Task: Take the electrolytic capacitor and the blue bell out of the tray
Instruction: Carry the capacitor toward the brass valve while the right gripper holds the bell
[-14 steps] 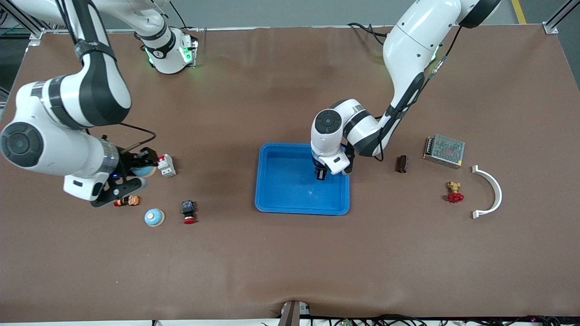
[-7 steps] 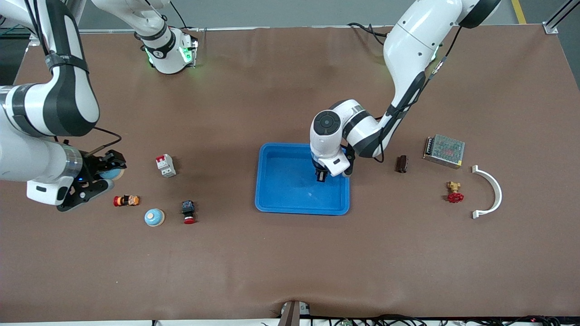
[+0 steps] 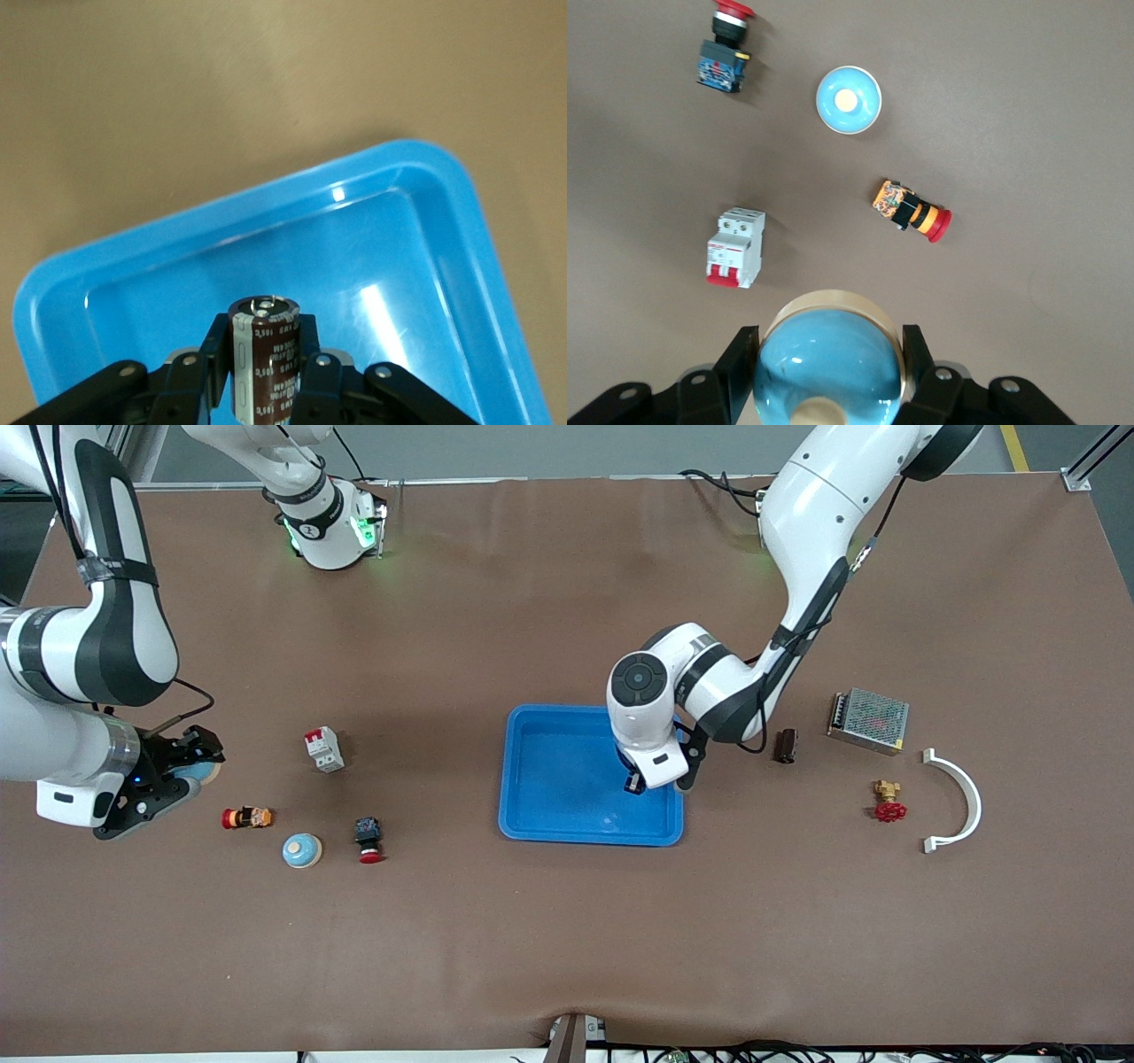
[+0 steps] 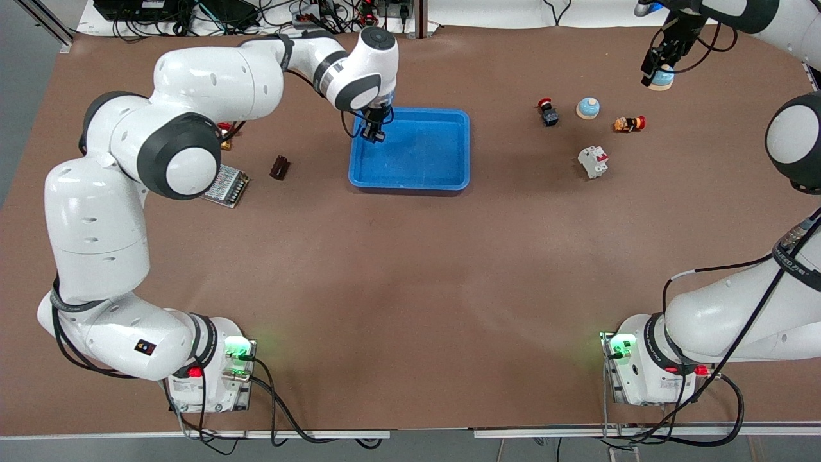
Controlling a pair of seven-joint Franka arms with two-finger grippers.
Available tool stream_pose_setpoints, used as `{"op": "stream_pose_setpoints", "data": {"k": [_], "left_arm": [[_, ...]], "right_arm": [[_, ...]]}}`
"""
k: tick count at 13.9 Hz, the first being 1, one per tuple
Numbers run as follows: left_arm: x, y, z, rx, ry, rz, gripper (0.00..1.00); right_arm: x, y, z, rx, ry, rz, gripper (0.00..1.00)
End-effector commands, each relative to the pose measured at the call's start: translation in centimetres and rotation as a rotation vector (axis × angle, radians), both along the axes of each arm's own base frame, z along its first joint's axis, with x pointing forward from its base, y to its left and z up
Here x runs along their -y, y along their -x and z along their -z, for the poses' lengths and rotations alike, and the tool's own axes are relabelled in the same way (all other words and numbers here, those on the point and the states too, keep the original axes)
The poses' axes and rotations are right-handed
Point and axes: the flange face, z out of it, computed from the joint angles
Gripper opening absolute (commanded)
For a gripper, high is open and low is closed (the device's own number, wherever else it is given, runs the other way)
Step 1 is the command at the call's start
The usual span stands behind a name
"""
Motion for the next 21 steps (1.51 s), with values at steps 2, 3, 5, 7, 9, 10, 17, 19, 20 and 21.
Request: {"op": "stream_pose_setpoints", "data": {"k": [2, 3, 5, 7, 9, 10, 17, 19, 20, 21], "left_arm": [[-2.8, -2.1, -2.6, 0.000, -0.015, 0.152, 0.00], [-3.5, -2.8, -3.0, 0.000, -0.015, 0.208, 0.00], [-5.2, -4.1, -3.3, -0.009, -0.017, 0.299, 0.00], [-6.8, -5.1, -3.4, -0.018, -0.020, 0.361, 0.00], [-7.6, -5.6, -3.5, -0.025, -0.024, 0.418, 0.00], [-8.3, -5.9, -3.4, -0.032, -0.029, 0.458, 0.00], [-13.3, -6.9, -2.0, -0.121, -0.049, 0.794, 0.00], [-15.0, -6.8, -2.0, -0.139, -0.051, 0.865, 0.00], [-15.8, -6.9, -1.8, -0.147, -0.044, 0.888, 0.00], [-16.6, -7.1, -1.8, -0.145, -0.030, 0.919, 0.00]], "right_arm": [[2.3, 3.0, 2.4, 0.040, 0.004, -0.030, 0.47], [3.1, 3.4, 3.3, 0.050, 0.003, -0.030, 0.47], [4.5, 4.0, 4.9, 0.067, -0.002, -0.043, 0.47], [5.6, 4.7, 6.7, 0.084, -0.004, -0.047, 0.47], [5.4, 5.6, 8.7, 0.101, -0.004, -0.048, 0.47], [5.4, 6.3, 9.8, 0.110, -0.004, -0.049, 0.47], [4.8, 8.8, 14.6, 0.177, -0.005, -0.053, 0.47], [4.8, 8.9, 14.6, 0.177, -0.006, -0.052, 0.47], [4.9, 9.0, 14.9, 0.173, -0.008, -0.049, 0.47], [4.7, 9.0, 15.2, 0.168, -0.010, -0.051, 0.47]]}}
